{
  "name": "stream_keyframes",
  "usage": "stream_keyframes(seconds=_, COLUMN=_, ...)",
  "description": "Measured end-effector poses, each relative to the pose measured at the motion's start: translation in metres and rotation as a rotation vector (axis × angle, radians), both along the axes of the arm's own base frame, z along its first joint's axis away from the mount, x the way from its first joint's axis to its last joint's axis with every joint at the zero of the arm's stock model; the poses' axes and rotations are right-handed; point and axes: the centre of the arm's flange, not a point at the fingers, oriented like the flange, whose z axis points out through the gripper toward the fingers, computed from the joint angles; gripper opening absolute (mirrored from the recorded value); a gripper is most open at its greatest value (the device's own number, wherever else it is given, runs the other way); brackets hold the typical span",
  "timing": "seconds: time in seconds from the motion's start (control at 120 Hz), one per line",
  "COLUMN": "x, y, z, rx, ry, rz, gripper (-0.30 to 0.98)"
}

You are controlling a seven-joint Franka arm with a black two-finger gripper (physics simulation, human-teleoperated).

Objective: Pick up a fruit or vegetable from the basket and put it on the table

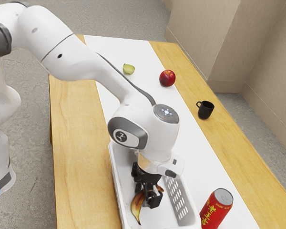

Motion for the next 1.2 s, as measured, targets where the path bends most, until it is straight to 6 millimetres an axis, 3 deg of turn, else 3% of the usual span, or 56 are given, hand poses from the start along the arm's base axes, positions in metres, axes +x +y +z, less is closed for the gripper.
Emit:
stream_keyframes(seconds=0.05, x=0.002, y=0.003, z=0.002, rx=-0.001, ry=-0.004, rz=0.006, gripper=0.42)
stream_keyframes(seconds=0.192, x=0.006, y=0.009, z=0.008, rx=-0.007, ry=-0.016, rz=0.019, gripper=0.22)
stream_keyframes(seconds=0.333, x=0.01, y=0.016, z=0.009, rx=-0.006, ry=-0.018, rz=0.033, gripper=0.18)
stream_keyframes(seconds=0.433, x=0.011, y=0.022, z=0.024, rx=-0.017, ry=-0.04, rz=0.042, gripper=0.17)
stream_keyframes(seconds=0.65, x=0.004, y=0.038, z=0.087, rx=-0.041, ry=-0.12, rz=0.049, gripper=0.16)
stream_keyframes(seconds=0.842, x=0.024, y=0.036, z=0.189, rx=-0.06, ry=-0.228, rz=0.048, gripper=0.16)
stream_keyframes(seconds=0.975, x=0.058, y=0.089, z=0.205, rx=-0.018, ry=-0.216, rz=0.13, gripper=0.16)
stream_keyframes(seconds=1.2, x=0.099, y=0.23, z=0.202, rx=0.032, ry=-0.171, rz=0.319, gripper=0.16)
